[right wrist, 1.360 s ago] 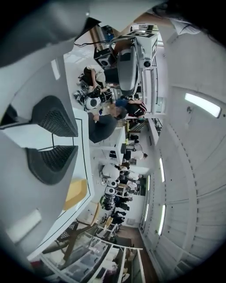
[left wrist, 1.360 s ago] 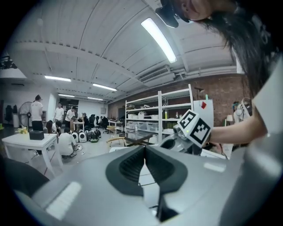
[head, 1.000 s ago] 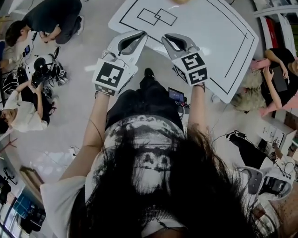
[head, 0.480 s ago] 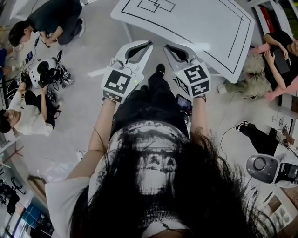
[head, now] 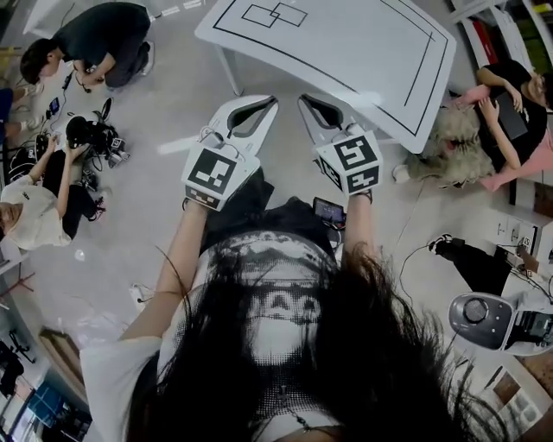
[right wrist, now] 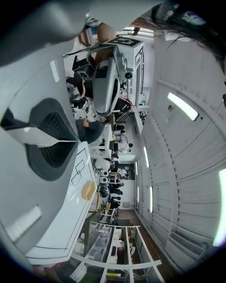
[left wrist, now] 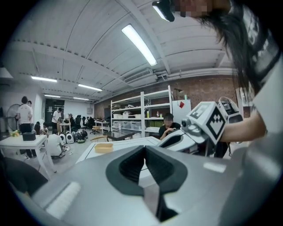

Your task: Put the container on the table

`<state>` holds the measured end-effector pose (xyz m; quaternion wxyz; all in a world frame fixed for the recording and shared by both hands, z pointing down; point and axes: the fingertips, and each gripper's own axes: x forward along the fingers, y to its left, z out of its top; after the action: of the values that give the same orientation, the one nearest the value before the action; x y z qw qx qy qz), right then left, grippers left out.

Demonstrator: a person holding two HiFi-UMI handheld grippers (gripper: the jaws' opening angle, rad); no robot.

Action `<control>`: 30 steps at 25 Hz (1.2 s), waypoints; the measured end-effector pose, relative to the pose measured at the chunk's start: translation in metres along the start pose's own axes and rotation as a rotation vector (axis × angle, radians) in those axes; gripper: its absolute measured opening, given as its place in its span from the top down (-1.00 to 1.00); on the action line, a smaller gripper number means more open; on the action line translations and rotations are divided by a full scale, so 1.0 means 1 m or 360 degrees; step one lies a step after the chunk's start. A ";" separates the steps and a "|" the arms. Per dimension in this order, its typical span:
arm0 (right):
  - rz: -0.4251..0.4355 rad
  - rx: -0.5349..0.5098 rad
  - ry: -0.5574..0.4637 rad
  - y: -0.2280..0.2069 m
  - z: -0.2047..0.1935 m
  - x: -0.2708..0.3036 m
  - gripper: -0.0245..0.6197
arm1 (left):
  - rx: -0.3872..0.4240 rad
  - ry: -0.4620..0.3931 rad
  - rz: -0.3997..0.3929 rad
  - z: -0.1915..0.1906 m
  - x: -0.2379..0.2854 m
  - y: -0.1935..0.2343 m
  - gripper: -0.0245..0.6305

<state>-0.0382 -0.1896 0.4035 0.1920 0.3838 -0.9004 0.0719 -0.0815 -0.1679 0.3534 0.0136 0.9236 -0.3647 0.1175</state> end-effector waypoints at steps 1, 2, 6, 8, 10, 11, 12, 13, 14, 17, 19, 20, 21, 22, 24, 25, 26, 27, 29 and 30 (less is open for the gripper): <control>0.0002 0.0005 -0.0005 -0.001 -0.004 -0.007 0.88 | 0.0004 0.0008 0.0000 0.000 0.001 -0.009 0.93; 0.0005 0.0014 -0.0007 -0.003 -0.009 -0.014 0.89 | 0.0004 0.0023 0.0001 -0.001 0.002 -0.017 0.93; 0.0037 0.0021 0.0005 -0.017 -0.026 -0.059 0.91 | 0.0014 0.0071 -0.0011 0.008 0.017 -0.063 0.93; 0.0047 -0.0021 -0.0018 -0.023 -0.034 -0.087 0.91 | 0.0051 0.0065 -0.0006 0.014 0.025 -0.092 0.93; 0.0050 -0.0056 -0.0042 -0.019 -0.045 -0.114 0.91 | 0.0064 0.0046 0.0017 0.015 0.025 -0.122 0.93; 0.0054 -0.0062 -0.0046 -0.015 -0.050 -0.126 0.91 | 0.0055 0.0039 0.0029 0.014 0.023 -0.135 0.93; 0.0060 -0.0066 -0.0047 -0.010 -0.055 -0.135 0.91 | 0.0041 0.0035 0.0040 0.013 0.020 -0.145 0.93; 0.0068 -0.0074 -0.0048 -0.006 -0.059 -0.142 0.91 | 0.0029 0.0032 0.0051 0.011 0.018 -0.153 0.93; 0.0073 -0.0085 -0.0051 -0.003 -0.062 -0.148 0.91 | 0.0020 0.0032 0.0062 0.010 0.016 -0.159 0.93; 0.0077 -0.0094 -0.0059 0.002 -0.070 -0.165 0.91 | 0.0000 0.0045 0.0090 0.005 0.011 -0.178 0.93; 0.0085 -0.0101 -0.0055 0.004 -0.077 -0.175 0.92 | -0.0004 0.0053 0.0097 0.001 0.009 -0.190 0.93; 0.0088 -0.0112 -0.0054 0.004 -0.080 -0.178 0.92 | -0.0001 0.0052 0.0101 0.000 0.010 -0.194 0.93; 0.0093 -0.0123 -0.0052 0.005 -0.081 -0.179 0.92 | 0.0002 0.0051 0.0107 -0.001 0.009 -0.196 0.93; 0.0102 -0.0130 -0.0048 0.008 -0.082 -0.180 0.91 | 0.0000 0.0053 0.0113 -0.002 0.007 -0.198 0.93; 0.0128 -0.0140 -0.0039 0.017 -0.083 -0.180 0.92 | -0.0011 0.0058 0.0123 -0.004 0.001 -0.200 0.93; 0.0140 -0.0146 -0.0036 0.021 -0.084 -0.181 0.92 | -0.0014 0.0059 0.0128 -0.005 -0.001 -0.200 0.93; 0.0149 -0.0152 -0.0034 0.024 -0.085 -0.182 0.92 | -0.0014 0.0060 0.0132 -0.005 -0.002 -0.202 0.93; 0.0155 -0.0156 -0.0031 0.026 -0.087 -0.183 0.92 | -0.0014 0.0060 0.0135 -0.006 -0.004 -0.204 0.93; 0.0165 -0.0162 -0.0027 0.030 -0.092 -0.188 0.92 | -0.0015 0.0056 0.0141 -0.007 -0.007 -0.210 0.93; 0.0170 -0.0167 -0.0025 0.032 -0.094 -0.190 0.92 | -0.0016 0.0055 0.0145 -0.008 -0.008 -0.213 0.93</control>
<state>0.0865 -0.0148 0.4141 0.2005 0.3252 -0.9236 0.0317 0.0556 -0.0052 0.3724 0.0192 0.9038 -0.4067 0.1321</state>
